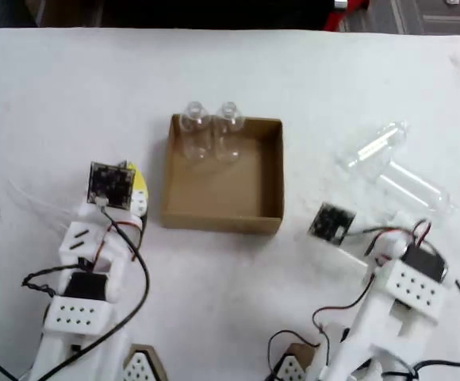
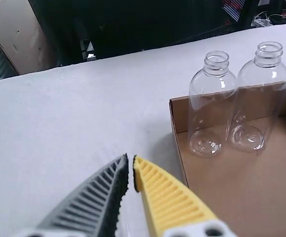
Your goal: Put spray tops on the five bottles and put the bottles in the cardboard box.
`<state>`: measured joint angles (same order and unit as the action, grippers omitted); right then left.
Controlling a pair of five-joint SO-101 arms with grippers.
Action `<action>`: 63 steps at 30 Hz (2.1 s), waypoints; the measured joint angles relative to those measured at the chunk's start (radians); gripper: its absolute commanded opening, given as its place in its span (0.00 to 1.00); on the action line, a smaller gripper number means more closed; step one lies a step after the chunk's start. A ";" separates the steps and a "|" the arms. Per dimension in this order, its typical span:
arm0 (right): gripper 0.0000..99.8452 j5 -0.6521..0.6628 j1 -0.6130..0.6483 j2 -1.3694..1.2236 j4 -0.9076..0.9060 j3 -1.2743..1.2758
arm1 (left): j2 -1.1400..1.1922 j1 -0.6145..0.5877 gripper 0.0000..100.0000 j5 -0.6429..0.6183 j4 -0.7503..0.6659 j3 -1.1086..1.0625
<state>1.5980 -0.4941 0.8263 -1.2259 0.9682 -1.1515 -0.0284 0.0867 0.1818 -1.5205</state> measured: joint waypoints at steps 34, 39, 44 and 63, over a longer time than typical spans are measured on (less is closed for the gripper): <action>0.18 -0.338 0.589 -0.359 0.144 -0.064 | 0.000 0.000 0.02 0.044 0.000 0.000; 0.18 -0.338 0.588 -0.411 0.167 -0.064 | 0.000 0.000 0.02 0.044 0.000 0.000; 0.18 -0.338 0.589 -0.423 0.212 -0.052 | 0.000 0.000 0.02 0.044 0.000 0.000; 0.02 -0.338 0.580 -0.339 0.265 -0.008 | 0.000 0.000 0.02 0.044 0.000 0.000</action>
<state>1.2605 0.0859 0.4872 -0.9605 0.9605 -1.1515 -0.0284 0.1312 0.1818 -1.5205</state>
